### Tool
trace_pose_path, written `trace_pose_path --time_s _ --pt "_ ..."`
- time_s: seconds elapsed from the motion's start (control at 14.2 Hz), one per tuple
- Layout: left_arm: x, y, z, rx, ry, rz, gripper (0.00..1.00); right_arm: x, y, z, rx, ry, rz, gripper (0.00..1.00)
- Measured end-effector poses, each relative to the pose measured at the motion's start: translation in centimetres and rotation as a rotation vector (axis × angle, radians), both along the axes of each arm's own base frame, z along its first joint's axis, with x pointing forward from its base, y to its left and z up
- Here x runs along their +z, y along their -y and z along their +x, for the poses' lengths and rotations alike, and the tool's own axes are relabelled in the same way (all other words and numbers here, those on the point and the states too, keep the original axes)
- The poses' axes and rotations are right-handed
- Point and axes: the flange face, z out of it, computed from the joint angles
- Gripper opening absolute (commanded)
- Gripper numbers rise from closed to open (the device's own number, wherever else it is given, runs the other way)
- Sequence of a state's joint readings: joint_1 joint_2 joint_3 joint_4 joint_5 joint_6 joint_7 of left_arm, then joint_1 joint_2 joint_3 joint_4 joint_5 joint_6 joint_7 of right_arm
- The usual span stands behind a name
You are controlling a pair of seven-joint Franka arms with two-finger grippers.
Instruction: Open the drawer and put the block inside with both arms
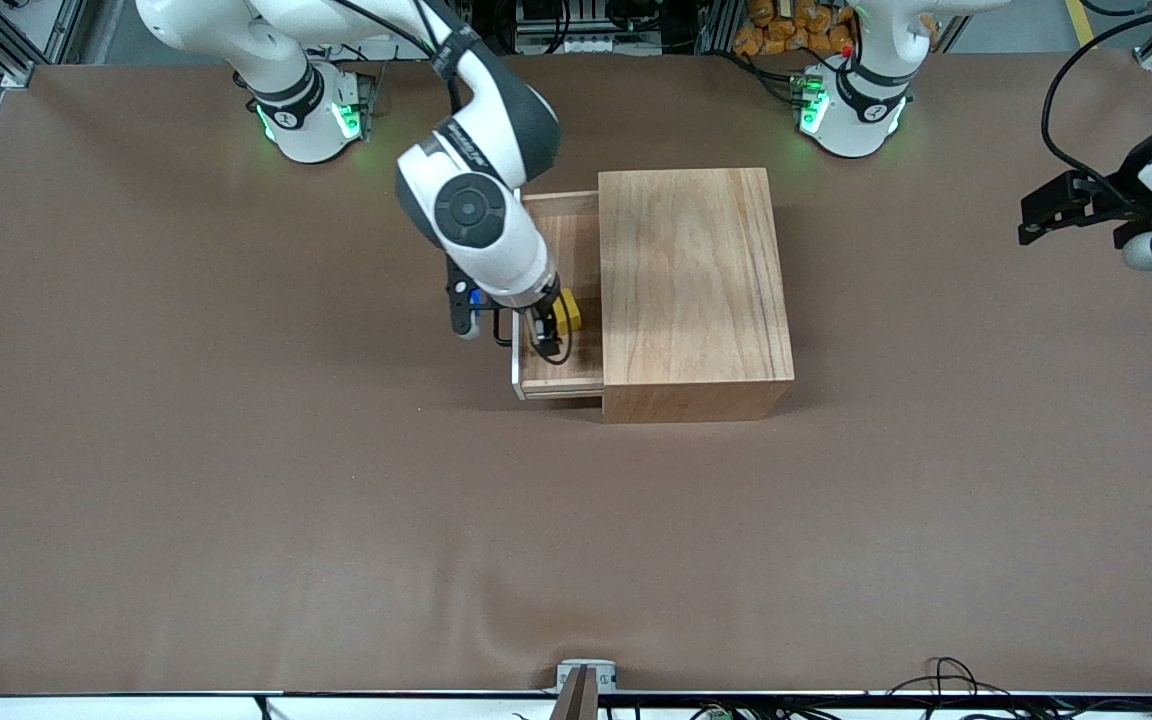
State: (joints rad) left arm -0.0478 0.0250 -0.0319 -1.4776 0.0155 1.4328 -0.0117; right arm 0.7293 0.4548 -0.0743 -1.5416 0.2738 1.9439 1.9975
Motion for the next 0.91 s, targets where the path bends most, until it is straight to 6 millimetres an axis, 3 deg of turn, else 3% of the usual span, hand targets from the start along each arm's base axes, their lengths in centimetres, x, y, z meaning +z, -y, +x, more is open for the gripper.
trace_pose_path --time_s 0.28,0.63,0.77,0.91 --pt "0.0 -1.2 0.6 0.022 0.033 -0.002 1.00 5.4 7.7 2.8 0.116 -0.054 0.013 1.00" --pt "0.0 -2.1 0.7 0.033 0.037 -0.002 1.00 8.5 16.6 3.8 0.365 -0.065 0.085 1.00" --pt "0.0 -2.0 0.7 0.031 0.037 -0.002 1.00 9.6 22.2 4.2 0.484 -0.048 0.136 1.00" --pt "0.0 -2.0 0.7 0.031 0.037 -0.002 1.00 10.8 29.7 4.8 0.617 -0.019 0.199 1.00"
